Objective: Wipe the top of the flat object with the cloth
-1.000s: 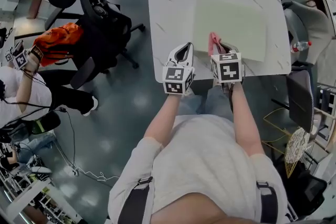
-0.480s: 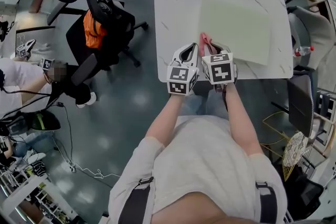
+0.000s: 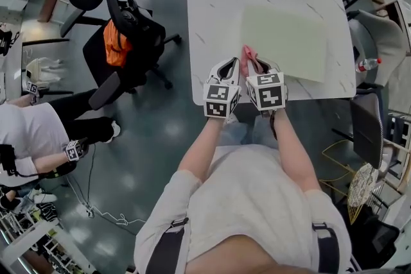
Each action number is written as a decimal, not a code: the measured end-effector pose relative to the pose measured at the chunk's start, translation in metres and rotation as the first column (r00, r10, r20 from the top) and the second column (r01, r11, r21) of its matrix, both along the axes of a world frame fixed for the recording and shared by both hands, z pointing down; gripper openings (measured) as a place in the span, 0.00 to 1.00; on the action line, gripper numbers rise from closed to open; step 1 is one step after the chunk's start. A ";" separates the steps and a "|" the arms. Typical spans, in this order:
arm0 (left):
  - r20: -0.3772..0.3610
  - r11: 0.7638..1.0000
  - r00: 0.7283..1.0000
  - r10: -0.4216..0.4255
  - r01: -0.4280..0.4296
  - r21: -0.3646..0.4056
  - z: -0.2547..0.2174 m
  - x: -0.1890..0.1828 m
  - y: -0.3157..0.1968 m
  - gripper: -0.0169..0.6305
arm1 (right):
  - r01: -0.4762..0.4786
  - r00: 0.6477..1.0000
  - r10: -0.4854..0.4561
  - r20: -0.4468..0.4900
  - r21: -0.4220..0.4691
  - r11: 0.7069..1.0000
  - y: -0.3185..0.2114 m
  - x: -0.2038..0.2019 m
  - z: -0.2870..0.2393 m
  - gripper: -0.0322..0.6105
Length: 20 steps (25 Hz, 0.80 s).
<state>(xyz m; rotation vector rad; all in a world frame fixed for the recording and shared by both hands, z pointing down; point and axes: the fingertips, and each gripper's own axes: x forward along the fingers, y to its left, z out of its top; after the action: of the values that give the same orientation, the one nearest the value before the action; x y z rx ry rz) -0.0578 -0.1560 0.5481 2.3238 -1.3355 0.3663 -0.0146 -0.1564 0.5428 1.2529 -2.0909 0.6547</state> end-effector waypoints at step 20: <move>0.071 0.981 0.989 0.130 -0.139 0.137 -0.071 0.035 0.003 0.05 | -0.220 0.975 0.217 0.036 0.185 0.958 0.034 0.134 -0.086 0.09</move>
<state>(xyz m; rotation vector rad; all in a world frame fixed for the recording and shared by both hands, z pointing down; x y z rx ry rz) -0.0228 -0.1525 0.4772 2.5485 -1.2733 0.4007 0.1197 -0.1223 0.4573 1.6071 -2.0829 0.5718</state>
